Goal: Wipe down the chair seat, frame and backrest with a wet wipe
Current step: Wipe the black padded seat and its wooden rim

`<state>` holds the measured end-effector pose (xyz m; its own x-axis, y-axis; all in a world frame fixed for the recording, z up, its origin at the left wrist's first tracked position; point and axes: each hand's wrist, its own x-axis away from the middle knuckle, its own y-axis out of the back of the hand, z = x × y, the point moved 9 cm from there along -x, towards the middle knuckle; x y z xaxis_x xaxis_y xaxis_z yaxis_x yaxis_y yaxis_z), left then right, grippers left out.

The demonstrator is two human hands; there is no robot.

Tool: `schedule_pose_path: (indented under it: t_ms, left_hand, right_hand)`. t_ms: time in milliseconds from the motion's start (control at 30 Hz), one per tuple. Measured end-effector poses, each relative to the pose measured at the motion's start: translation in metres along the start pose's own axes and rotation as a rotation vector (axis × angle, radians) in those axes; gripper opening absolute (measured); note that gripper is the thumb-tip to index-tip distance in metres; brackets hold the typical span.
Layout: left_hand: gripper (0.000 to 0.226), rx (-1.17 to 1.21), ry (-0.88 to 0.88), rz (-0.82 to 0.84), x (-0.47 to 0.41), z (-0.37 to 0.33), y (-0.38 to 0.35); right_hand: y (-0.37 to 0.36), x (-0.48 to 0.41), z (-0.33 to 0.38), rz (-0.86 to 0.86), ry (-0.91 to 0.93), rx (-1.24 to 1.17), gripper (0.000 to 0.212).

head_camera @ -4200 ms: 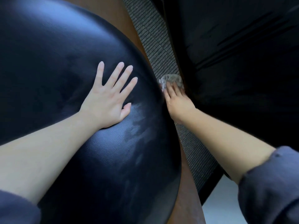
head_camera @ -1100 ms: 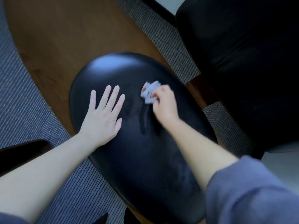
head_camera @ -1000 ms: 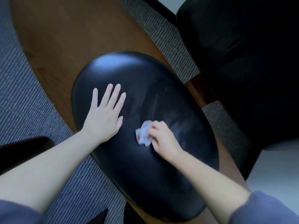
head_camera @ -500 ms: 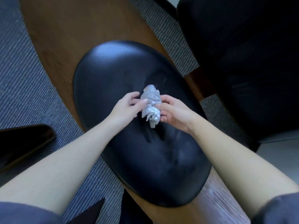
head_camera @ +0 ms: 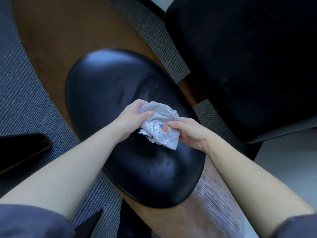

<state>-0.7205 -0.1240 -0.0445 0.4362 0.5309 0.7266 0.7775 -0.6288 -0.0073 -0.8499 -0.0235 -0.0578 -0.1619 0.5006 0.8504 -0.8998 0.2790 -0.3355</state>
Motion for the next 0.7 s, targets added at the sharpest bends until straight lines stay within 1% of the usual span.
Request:
schedule_pose_path:
  t_ms: [67,100,133,167,200,233,267,300,333,367,400,467,500,567,600,633,667,700]
  left_hand:
    - [0.016,-0.064,-0.006,-0.074,-0.005,0.003,0.009]
    - [0.019,-0.165,-0.010,-0.135,-0.007,0.003,0.018]
    - [0.026,-0.374,-0.029,-0.198,-0.010,0.001,0.027]
    - [0.037,-0.674,-0.055,-0.243,-0.014,-0.003,0.035]
    - [0.050,-0.979,-0.077,-0.262,-0.018,-0.006,0.041]
    - [0.066,-1.231,-0.078,-0.258,-0.023,-0.006,0.048]
    - [0.081,-1.415,-0.062,-0.245,-0.030,-0.003,0.057]
    - [0.094,-1.545,-0.042,-0.241,-0.036,0.001,0.068]
    - [0.103,-1.640,-0.033,-0.245,-0.042,0.005,0.079]
    - [0.108,-1.710,-0.038,-0.247,-0.047,0.010,0.090]
    - [0.109,-1.756,-0.060,-0.240,-0.051,0.014,0.097]
    - [0.109,-1.787,-0.120,-0.206,-0.057,0.023,0.104]
    - [0.109,-1.776,-0.145,-0.193,-0.060,0.027,0.106]
    - [0.108,-1.741,-0.191,-0.185,-0.065,0.032,0.109]
    - [0.108,-1.725,-0.209,-0.181,-0.066,0.033,0.109]
    - [0.108,-1.707,-0.219,-0.176,-0.066,0.033,0.109]
    - [0.108,-1.691,-0.223,-0.170,-0.066,0.034,0.110]
    - [0.108,-1.684,-0.221,-0.163,-0.067,0.033,0.111]
  right_hand:
    - [0.005,-0.001,0.002,-0.067,-0.009,-0.122,0.038]
    - [0.012,-0.005,0.008,-0.160,0.017,-0.094,0.037]
    - [0.023,-0.010,0.017,-0.288,0.079,0.001,0.035]
    - [0.033,-0.013,0.033,-0.432,0.173,0.141,0.033]
    - [0.039,-0.015,0.050,-0.562,0.274,0.274,0.033]
    - [0.038,-0.019,0.067,-0.653,0.370,0.372,0.037]
    - [0.035,-0.024,0.082,-0.711,0.460,0.473,0.043]
    - [0.030,-0.031,0.095,-0.761,0.544,0.576,0.048]
    - [0.026,-0.042,0.105,-0.807,0.609,0.679,0.052]
    - [0.021,-0.059,0.108,-0.832,0.631,0.755,0.056]
    - [0.012,-0.076,0.109,-0.832,0.629,0.806,0.062]
    - [-0.010,-0.119,0.094,-0.774,0.570,0.893,0.076]
    - [-0.022,-0.134,0.082,-0.757,0.534,0.933,0.079]
    - [-0.048,-0.146,0.060,-0.717,0.528,0.970,0.077]
    - [-0.060,-0.143,0.050,-0.658,0.553,0.974,0.077]
    - [-0.074,-0.135,0.040,-0.547,0.625,1.008,0.079]
    - [-0.088,-0.123,0.031,-0.447,0.703,1.094,0.081]
    - [-0.089,-0.112,0.018,-0.366,0.726,1.168,0.081]
